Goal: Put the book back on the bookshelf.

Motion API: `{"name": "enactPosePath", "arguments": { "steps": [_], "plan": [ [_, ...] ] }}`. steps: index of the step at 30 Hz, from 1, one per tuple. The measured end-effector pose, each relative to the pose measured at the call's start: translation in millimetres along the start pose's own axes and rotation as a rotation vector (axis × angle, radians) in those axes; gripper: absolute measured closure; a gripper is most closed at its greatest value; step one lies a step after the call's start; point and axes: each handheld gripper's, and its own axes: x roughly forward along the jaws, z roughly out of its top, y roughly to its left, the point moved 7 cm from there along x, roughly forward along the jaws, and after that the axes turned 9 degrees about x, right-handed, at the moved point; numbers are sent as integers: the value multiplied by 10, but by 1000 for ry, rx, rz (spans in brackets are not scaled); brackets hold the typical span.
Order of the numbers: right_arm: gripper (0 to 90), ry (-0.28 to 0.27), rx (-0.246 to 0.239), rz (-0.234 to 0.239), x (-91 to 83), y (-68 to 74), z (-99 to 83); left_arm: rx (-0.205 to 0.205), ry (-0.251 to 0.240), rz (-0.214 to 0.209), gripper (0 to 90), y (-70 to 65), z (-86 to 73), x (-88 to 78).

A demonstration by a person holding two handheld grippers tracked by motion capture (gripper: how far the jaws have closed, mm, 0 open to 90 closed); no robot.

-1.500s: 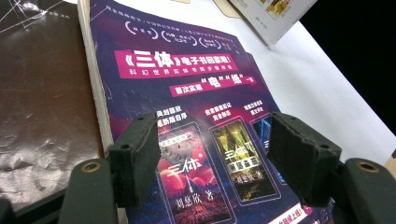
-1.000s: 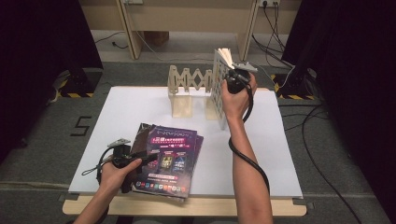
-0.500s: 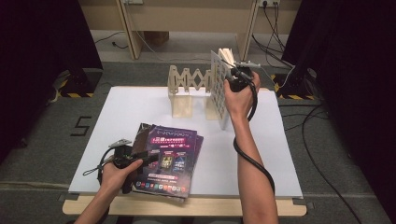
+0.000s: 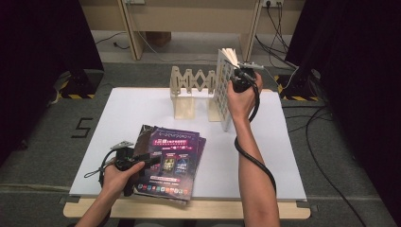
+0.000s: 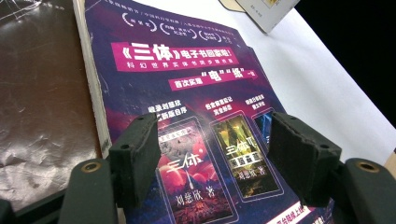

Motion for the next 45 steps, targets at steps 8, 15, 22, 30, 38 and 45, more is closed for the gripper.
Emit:
{"name": "enactPosePath", "arguments": {
  "steps": [8,15,22,30,38,45],
  "plan": [
    [737,-16,-33,-3,-11,-3,-42,-1,1,5,328,11,-5,-9],
    [638,-10,-25,3,-83,-33,-76,3,3,3,328,-4,-10,1],
    [621,-6,-24,17,-153,-29,-139,4,6,7,328,-6,-14,-2],
    [598,-5,-21,32,-243,-25,-168,8,3,11,329,-14,-5,-8],
    [586,4,-12,38,-326,-63,-210,11,4,12,329,-19,-1,-13],
    [579,2,-13,52,-425,-44,-236,13,1,11,328,-25,6,-12]
  ]
}}
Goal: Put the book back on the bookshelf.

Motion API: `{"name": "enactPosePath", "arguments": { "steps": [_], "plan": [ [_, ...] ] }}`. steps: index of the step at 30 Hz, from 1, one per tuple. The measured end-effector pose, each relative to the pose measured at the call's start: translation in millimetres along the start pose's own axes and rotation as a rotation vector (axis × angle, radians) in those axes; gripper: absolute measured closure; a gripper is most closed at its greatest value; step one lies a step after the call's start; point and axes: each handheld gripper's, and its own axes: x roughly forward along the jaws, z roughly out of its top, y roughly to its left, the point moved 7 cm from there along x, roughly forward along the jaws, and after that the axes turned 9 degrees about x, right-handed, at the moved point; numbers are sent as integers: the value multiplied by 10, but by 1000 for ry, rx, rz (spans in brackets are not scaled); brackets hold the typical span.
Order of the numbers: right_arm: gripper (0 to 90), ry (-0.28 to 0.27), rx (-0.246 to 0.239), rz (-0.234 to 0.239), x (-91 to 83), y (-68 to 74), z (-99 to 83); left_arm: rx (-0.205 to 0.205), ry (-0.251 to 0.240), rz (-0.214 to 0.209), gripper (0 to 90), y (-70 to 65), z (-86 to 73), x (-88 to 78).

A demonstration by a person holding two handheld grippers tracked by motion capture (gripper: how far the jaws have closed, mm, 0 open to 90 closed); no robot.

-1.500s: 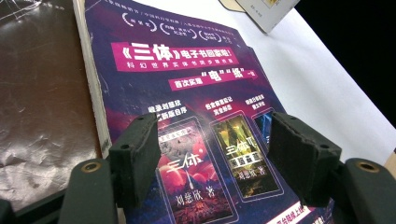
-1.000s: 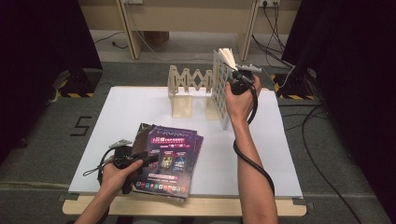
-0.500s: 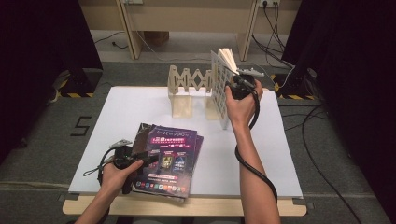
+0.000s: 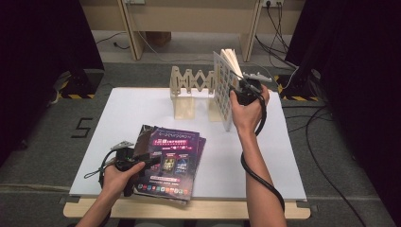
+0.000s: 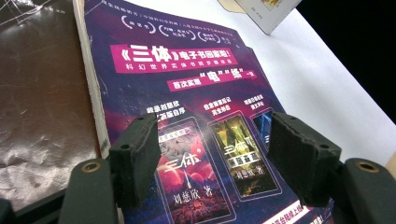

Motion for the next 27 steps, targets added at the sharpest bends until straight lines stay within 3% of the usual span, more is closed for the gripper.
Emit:
{"name": "enactPosePath", "arguments": {
  "steps": [14,27],
  "plan": [
    [582,16,-3,8,-99,-20,-110,6,6,19,330,25,3,6],
    [581,68,10,15,-220,-63,-301,17,16,61,372,99,14,9]
  ]
}}
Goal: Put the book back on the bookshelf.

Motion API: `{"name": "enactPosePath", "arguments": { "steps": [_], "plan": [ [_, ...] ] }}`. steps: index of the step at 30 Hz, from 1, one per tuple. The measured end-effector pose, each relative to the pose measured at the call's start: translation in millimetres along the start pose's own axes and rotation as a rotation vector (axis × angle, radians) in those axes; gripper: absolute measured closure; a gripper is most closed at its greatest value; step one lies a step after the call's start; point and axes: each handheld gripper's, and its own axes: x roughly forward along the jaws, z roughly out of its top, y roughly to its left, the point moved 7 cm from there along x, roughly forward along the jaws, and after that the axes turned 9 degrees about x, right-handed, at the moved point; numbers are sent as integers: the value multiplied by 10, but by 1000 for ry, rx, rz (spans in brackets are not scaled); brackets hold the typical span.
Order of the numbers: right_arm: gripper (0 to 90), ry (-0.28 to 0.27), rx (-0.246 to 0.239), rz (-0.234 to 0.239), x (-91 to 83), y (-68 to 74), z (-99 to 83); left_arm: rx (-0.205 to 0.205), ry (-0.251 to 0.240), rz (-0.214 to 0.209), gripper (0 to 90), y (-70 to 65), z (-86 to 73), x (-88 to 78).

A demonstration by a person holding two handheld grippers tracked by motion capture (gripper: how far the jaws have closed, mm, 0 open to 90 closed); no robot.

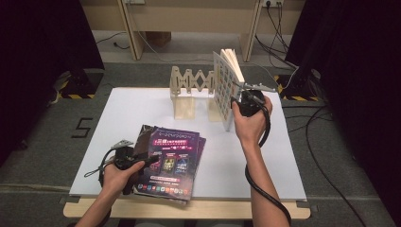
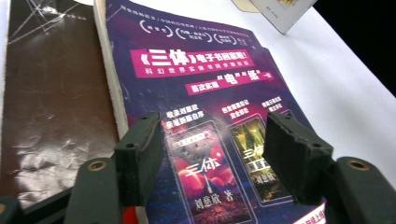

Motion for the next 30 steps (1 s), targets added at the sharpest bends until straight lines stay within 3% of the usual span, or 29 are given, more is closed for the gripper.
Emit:
{"name": "enactPosePath", "arguments": {
  "steps": [16,21,30],
  "plan": [
    [579,114,13,26,-21,-111,-494,-38,24,63,447,170,64,71],
    [578,160,11,36,14,-93,-682,-67,34,81,518,232,87,92],
    [573,236,-1,63,133,16,-975,-70,47,88,579,264,124,125]
  ]
}}
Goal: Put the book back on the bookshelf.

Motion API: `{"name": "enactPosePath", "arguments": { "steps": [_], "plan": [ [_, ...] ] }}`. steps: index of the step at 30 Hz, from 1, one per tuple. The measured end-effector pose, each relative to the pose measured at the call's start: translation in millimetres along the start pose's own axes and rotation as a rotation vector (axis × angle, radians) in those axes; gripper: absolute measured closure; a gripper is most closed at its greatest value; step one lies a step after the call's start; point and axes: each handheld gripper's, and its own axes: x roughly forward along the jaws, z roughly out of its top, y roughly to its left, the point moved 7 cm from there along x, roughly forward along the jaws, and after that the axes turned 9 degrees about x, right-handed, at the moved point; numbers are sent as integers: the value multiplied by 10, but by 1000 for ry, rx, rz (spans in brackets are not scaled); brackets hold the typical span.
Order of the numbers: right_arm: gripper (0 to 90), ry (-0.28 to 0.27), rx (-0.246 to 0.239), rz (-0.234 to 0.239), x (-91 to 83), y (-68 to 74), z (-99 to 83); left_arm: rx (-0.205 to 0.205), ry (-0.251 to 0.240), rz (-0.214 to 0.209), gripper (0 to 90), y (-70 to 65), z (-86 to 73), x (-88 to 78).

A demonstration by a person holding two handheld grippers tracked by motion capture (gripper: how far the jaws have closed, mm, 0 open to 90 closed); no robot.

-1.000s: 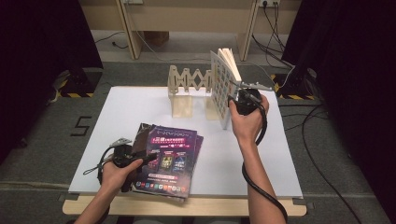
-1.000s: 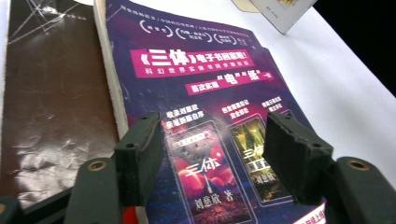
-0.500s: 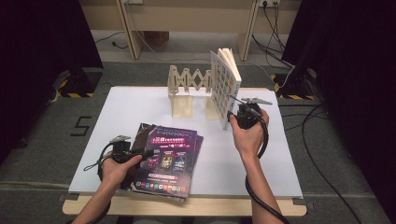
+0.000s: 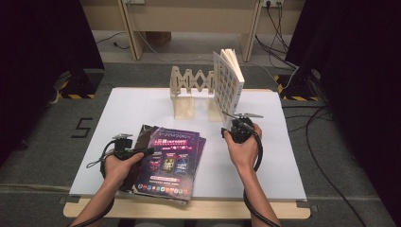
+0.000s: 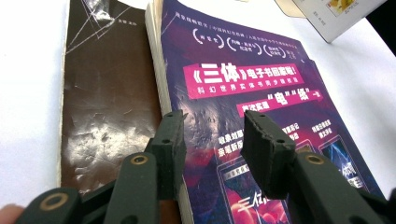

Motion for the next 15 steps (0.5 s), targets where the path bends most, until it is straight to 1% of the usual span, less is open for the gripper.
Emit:
{"name": "enactPosePath", "arguments": {
  "steps": [1,3,5,7,8,9,10,11,13,15],
  "plan": [
    [573,4,-13,-4,16,8,-17,-2,-5,6,579,7,5,-5],
    [573,15,-8,0,47,42,-50,2,-13,28,572,33,12,-9],
    [572,23,-23,-6,74,63,-75,1,-5,32,562,53,-2,3],
    [572,37,-21,8,110,90,-101,2,7,22,559,54,-25,23],
    [572,42,-24,7,127,95,-111,1,11,18,563,47,-31,30],
    [573,46,-22,9,140,101,-119,4,14,21,562,44,-37,36],
    [572,51,-15,14,154,115,-130,11,14,26,581,49,-39,37],
    [572,55,-23,13,168,122,-137,16,15,30,600,56,-40,35],
    [572,71,-23,18,201,161,-164,24,20,35,643,68,-45,33],
    [571,84,-28,22,233,190,-185,40,25,45,662,67,-53,36]
  ]
}}
